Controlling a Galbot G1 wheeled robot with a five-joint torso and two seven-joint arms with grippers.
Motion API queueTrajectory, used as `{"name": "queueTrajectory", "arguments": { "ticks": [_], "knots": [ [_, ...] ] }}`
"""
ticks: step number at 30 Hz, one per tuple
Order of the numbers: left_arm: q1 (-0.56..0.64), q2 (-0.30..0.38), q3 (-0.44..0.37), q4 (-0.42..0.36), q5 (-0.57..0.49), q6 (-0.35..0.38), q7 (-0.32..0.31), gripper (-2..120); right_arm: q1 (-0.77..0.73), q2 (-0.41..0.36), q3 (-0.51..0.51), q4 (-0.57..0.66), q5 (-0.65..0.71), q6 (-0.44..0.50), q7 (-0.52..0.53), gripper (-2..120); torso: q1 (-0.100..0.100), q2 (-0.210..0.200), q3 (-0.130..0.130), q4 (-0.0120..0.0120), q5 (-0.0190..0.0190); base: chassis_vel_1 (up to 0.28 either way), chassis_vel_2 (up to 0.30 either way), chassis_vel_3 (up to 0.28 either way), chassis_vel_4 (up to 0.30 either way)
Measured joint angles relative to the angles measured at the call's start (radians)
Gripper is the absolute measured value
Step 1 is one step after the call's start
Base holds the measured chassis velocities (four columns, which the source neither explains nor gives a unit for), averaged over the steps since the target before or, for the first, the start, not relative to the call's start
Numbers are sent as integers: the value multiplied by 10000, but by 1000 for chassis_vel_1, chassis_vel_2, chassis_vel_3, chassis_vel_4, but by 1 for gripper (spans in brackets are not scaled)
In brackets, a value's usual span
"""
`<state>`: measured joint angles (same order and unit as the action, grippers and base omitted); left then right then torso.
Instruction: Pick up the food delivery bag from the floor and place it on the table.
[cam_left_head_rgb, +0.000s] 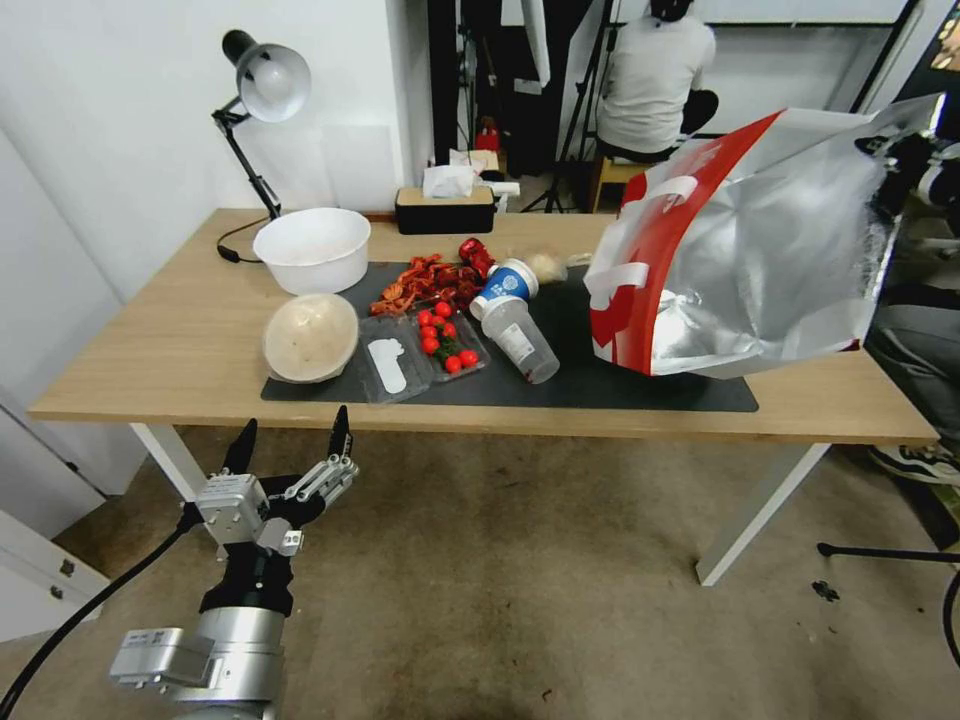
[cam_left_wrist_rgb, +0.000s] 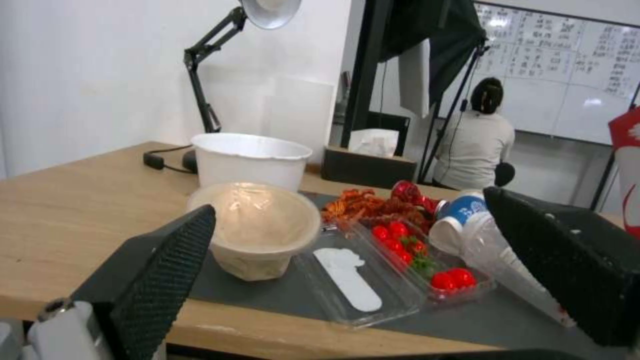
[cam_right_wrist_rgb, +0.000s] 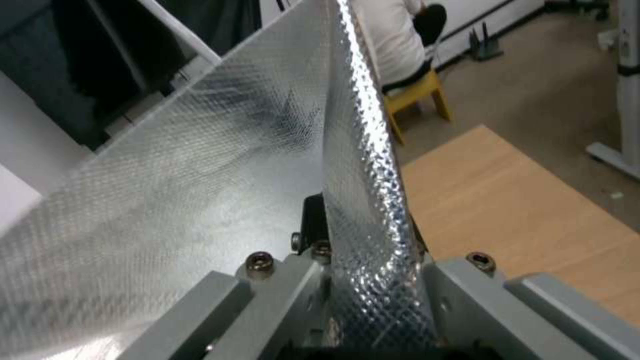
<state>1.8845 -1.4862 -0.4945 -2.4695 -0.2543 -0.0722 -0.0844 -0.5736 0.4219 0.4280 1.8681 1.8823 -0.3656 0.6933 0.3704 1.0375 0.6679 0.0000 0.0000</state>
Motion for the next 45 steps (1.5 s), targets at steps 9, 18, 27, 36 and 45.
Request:
{"name": "queueTrajectory", "arguments": {
  "ticks": [9, 18, 27, 36, 45],
  "knots": [
    [-66, -18, 0, 89, -9, 2, -4, 100, 422, 108, -514, -358, -72, -589, 299, 0, 0, -1, 0, -1, -1, 0, 0, 0, 0],
    [-148, -24, 14, 168, -14, 37, -4, 100, 453, 176, -677, -755, -204, -798, 238, 0, 0, 0, 0, -2, 0, 0, 0, 0, 0],
    [-158, -12, -4, 212, -36, 48, -16, 100, 671, 346, -979, -1070, -237, -938, -76, 0, 0, 0, 0, -1, -1, 0, 0, 0, 0],
    [-183, 31, -9, 261, -63, 48, -18, 100, 827, 439, -1179, -1144, -500, -967, -124, 0, 0, -1, 0, -1, 0, 0, 0, 0, 0],
    [-178, 104, -33, 269, -125, 44, -24, 100, 938, 529, -1359, -1301, -1078, -898, -619, 34, -1, -1, 0, -1, 0, 0, 0, 0, 0]
  ]
}}
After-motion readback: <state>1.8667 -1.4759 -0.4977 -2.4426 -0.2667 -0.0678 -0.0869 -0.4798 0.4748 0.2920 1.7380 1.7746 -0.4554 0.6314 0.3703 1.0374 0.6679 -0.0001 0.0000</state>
